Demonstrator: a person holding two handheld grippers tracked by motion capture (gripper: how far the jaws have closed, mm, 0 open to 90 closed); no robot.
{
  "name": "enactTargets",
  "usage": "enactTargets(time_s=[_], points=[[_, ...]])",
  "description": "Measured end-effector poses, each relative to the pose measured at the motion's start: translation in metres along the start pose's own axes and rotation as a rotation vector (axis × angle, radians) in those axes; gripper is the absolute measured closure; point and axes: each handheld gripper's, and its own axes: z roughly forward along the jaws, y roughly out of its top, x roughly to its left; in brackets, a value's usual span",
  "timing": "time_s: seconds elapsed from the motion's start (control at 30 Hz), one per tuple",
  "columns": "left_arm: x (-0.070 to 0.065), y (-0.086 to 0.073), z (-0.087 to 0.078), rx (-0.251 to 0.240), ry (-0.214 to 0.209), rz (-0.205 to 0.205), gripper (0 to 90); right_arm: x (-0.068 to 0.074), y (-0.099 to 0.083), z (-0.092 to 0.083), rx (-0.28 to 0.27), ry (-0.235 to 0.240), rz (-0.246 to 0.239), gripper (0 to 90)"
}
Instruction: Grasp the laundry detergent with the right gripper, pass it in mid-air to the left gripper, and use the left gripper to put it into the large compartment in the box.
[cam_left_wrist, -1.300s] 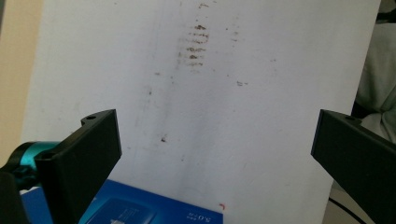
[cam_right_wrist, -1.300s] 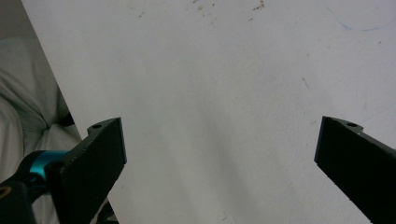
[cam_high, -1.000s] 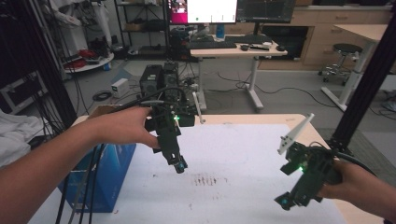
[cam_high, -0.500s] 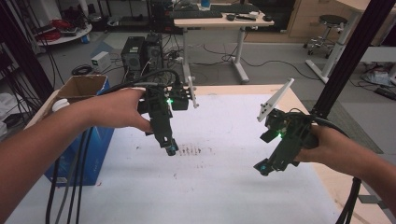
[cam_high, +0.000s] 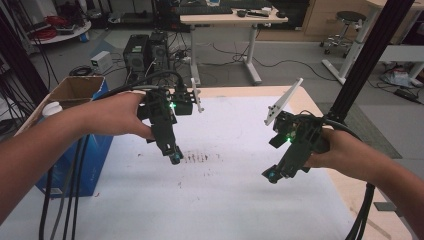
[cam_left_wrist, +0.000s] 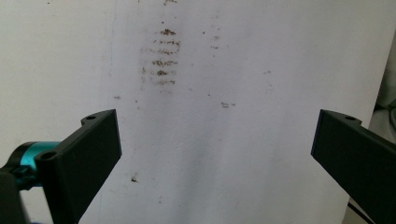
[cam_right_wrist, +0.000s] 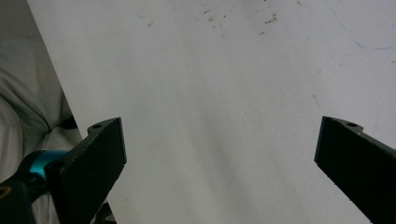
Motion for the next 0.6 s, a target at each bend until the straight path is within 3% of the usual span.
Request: enactTargets(time_s=[0.6], points=[[0.0046, -0.0043, 0.0033, 0.004, -0.014, -0.011, 1.6, -0.0013, 0.0011, 0.0037, 0.009, -0.001, 0.0, 1.2]])
